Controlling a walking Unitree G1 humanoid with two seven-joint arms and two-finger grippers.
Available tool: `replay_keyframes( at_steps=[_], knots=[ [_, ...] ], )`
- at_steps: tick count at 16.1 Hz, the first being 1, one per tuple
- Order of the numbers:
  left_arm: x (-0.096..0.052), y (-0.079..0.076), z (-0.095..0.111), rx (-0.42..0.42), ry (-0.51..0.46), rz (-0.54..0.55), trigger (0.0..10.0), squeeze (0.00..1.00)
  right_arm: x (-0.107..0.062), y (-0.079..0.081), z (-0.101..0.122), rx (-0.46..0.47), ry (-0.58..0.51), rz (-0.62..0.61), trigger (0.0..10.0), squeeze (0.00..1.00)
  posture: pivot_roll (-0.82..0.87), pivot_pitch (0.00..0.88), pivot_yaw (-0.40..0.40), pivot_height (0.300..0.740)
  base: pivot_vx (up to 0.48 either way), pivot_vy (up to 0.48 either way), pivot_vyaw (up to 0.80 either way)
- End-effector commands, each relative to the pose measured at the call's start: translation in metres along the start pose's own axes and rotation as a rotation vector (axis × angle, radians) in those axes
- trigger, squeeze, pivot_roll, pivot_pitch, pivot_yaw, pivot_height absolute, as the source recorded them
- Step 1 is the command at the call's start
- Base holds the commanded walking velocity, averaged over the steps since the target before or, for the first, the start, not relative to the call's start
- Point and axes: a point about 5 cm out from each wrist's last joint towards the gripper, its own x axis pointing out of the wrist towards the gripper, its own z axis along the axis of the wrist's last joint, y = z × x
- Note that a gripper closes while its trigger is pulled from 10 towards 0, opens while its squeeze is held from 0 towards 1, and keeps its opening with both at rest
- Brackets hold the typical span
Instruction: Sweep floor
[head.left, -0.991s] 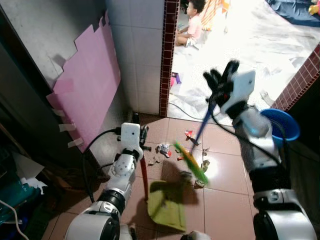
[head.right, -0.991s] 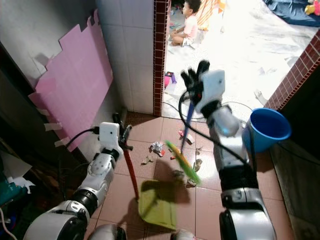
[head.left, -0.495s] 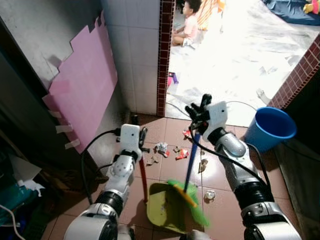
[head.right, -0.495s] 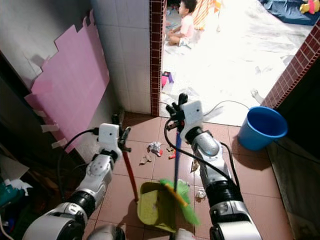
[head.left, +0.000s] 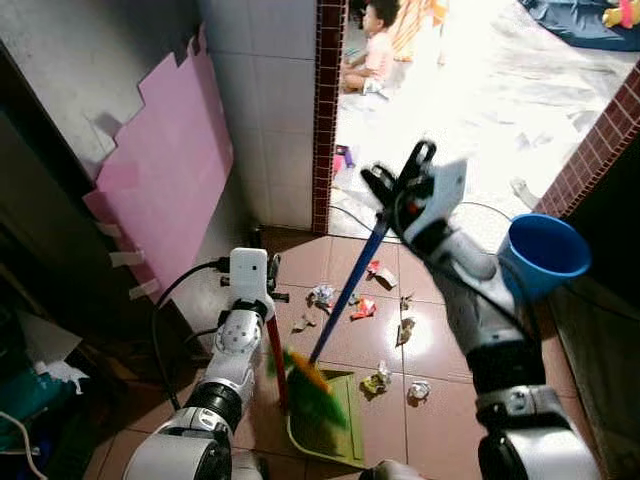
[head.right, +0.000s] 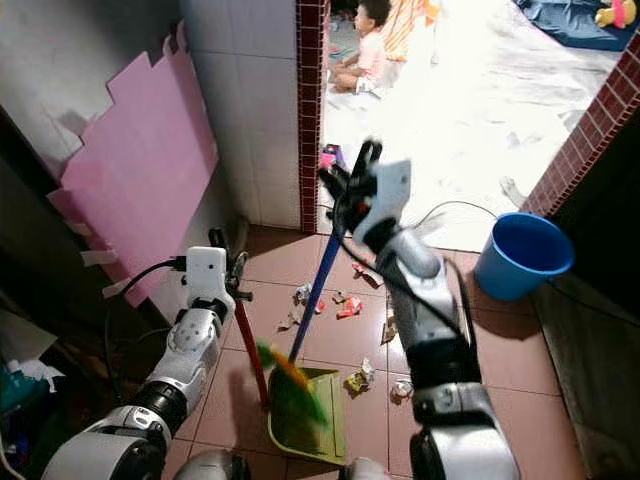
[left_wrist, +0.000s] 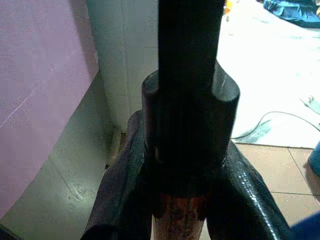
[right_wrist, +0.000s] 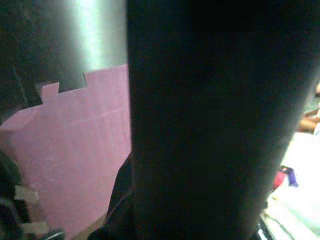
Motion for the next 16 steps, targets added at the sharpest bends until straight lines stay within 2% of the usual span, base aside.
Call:
replay_keyframes(
  at_steps=[1,2,3,5,6,8,9,11,13,15,16],
  knots=[
    [-0.003,0.004,-0.009,0.061,0.057,0.004,10.0,0.0,0.003,-0.009,0.034,-0.061,-0.123,-0.023,10.0,0.0,-0.04,0.0,0.024,0.74,0.0,0.0,0.0],
    [-0.003,0.004,-0.009,0.062,0.06,0.006,10.0,0.0,0.005,-0.016,0.049,-0.086,-0.175,-0.056,10.0,0.0,-0.04,0.0,0.024,0.74,0.0,0.0,0.0],
    [-0.002,0.004,-0.009,0.075,0.065,0.014,10.0,0.0,0.005,-0.022,0.056,-0.15,-0.193,-0.08,10.0,0.0,-0.04,0.0,0.024,0.74,0.0,0.0,0.0],
    [-0.001,0.01,-0.007,0.116,0.056,0.073,10.0,0.0,0.002,-0.031,0.055,-0.226,-0.18,-0.125,10.0,0.0,-0.04,0.0,0.022,0.74,0.0,0.0,0.0],
    [0.0,0.013,-0.001,0.125,0.014,0.094,10.0,0.0,-0.002,-0.037,0.051,-0.278,-0.164,-0.157,10.0,0.0,-0.04,0.0,0.022,0.74,0.0,0.0,0.0],
    [0.0,0.017,0.002,0.118,-0.008,0.116,10.0,0.0,-0.005,-0.04,0.045,-0.302,-0.149,-0.184,10.0,0.0,-0.04,0.0,0.021,0.74,0.0,0.0,0.0],
    [-0.001,0.021,0.002,0.115,-0.019,0.148,10.0,0.0,-0.009,-0.041,0.035,-0.351,-0.121,-0.196,10.0,0.0,-0.04,0.0,0.02,0.74,0.0,0.0,0.0],
    [-0.003,0.028,0.001,0.078,-0.018,0.23,10.0,0.0,-0.014,-0.041,0.015,-0.375,-0.063,-0.209,10.0,0.0,-0.04,0.0,0.02,0.74,0.0,0.0,0.0],
    [-0.003,0.033,-0.002,0.004,0.012,0.314,10.0,0.0,-0.022,-0.04,-0.006,-0.376,-0.003,-0.226,10.0,0.0,-0.03,0.0,0.014,0.74,0.0,0.0,0.0],
    [-0.001,0.028,-0.002,-0.054,0.023,0.315,10.0,0.0,-0.03,-0.037,-0.028,-0.377,0.058,-0.241,10.0,0.0,-0.03,0.0,0.014,0.74,0.0,0.0,0.0],
    [0.0,0.021,-0.002,-0.044,0.026,0.292,10.0,0.0,-0.032,-0.034,-0.039,-0.363,0.093,-0.243,10.0,0.0,-0.03,0.0,0.015,0.74,0.0,0.0,0.0]
  ],
)
